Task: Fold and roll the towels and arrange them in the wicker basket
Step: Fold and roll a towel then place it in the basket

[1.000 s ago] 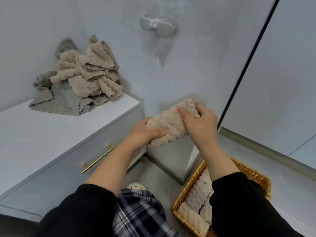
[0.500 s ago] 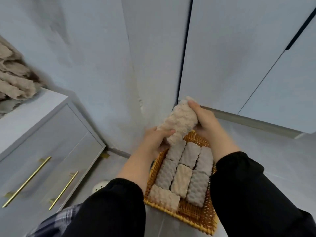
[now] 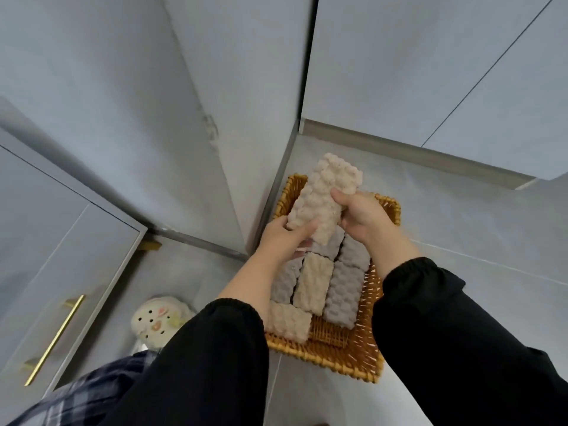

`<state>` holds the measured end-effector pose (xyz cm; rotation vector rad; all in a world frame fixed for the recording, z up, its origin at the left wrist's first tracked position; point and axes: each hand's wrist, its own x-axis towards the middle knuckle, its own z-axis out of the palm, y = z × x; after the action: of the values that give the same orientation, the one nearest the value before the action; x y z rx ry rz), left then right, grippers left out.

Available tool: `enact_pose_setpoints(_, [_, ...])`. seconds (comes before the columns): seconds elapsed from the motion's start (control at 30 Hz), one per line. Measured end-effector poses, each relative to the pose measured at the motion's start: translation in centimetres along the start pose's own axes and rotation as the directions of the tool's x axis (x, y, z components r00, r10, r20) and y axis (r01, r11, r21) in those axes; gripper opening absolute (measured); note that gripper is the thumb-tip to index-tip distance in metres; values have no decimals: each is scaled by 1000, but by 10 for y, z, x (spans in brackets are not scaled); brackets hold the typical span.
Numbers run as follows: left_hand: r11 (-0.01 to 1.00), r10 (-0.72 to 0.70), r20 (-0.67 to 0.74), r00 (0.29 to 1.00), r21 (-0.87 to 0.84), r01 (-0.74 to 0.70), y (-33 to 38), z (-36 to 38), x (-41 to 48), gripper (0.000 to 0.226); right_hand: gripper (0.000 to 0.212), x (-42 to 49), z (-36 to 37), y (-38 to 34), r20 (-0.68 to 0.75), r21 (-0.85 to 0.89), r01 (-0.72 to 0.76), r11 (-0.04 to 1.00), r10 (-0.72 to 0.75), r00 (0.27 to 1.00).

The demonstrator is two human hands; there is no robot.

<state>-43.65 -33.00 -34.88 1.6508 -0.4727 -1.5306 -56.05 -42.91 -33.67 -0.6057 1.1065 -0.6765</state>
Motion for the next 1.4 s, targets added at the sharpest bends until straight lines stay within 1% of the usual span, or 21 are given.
enact_pose_setpoints(0.07, [957,28,-63,998,289,-8,-22,-14,8,40,18,6,-7,9,-88,-224,39,974,-60,994])
enact_pose_setpoints(0.1, [874,70,-105,992,487,-10,-34,-22,11,40,13,8,-12,15,-103,-399,38,916,-86,991])
enact_pose_setpoints(0.13, [740,124,-133,983,672,-3,-45,-29,11,37,7,8,-18,22,-84,-594,23,804,-90,992])
enact_pose_setpoints(0.17, [600,177,-141,974,800,7,-55,-36,11,34,6,8,-25,30,-42,-753,8,657,-60,997])
enact_pose_setpoints(0.2, [508,218,-139,966,861,10,-64,-42,9,30,12,7,-33,41,-7,-861,-5,509,-4,1000])
enact_pose_setpoints(0.23, [466,238,-132,962,885,7,-72,-47,9,26,16,7,-41,51,18,-920,-10,392,66,998])
enact_pose_setpoints(0.27, [454,234,-123,965,891,4,-79,-52,9,22,16,4,-48,64,28,-951,-15,308,136,990])
enact_pose_setpoints(0.33, [468,156,-130,979,883,42,-97,-62,17,14,13,-1,-61,89,32,-983,-12,183,234,972])
enact_pose_setpoints(0.43, [433,-65,-88,994,895,108,-113,-72,31,14,27,-10,-76,120,32,-997,9,78,305,952])
enact_pose_setpoints(0.47, [415,-107,-88,990,901,125,-114,-74,34,17,25,-14,-79,127,38,-998,22,54,319,947])
enact_pose_setpoints(0.53, [400,-129,-98,987,905,142,-112,-76,36,25,8,-17,-85,137,32,-998,46,-33,352,935])
enact_pose_setpoints(0.6, [371,-119,-99,988,918,137,-111,-76,36,23,20,-16,-89,143,-2,-989,51,-139,359,933])
enact_pose_setpoints(0.7, [327,-117,-116,986,933,149,-111,-74,36,22,14,-12,-89,153,-40,-953,77,-293,375,926])
enact_pose_setpoints(0.8, [339,-129,-119,984,928,156,-111,-74,37,22,19,-12,-81,163,-82,-875,96,-474,341,936])
enact_pose_setpoints(0.87, [350,-127,-109,986,925,148,-112,-76,37,21,20,-12,-82,171,-95,-849,89,-521,316,944])
enact_pose_setpoints(0.97, [373,-122,-94,988,918,133,-114,-78,38,18,24,-10,-89,183,-123,-849,96,-519,371,920])
enact_pose_setpoints(1.07, [370,-121,-90,989,920,129,-114,-78,39,20,25,-8,-91,193,-108,-873,126,-471,438,892])
enact_pose_setpoints(1.2, [384,-119,-103,988,913,141,-115,-78,40,19,23,-5,-95,208,-43,-933,101,-346,385,922])
enact_pose_setpoints(1.27, [397,-118,-102,988,907,141,-116,-78,41,17,24,-6,-99,211,-10,-944,109,-312,357,934])
enact_pose_setpoints(1.33, [404,-119,-97,988,904,137,-115,-78,40,15,25,-8,-102,206,55,-926,169,-336,324,944])
enact_pose_setpoints(1.4, [401,-122,-98,988,905,139,-115,-79,40,14,17,-14,-105,198,204,-860,276,-429,207,957])
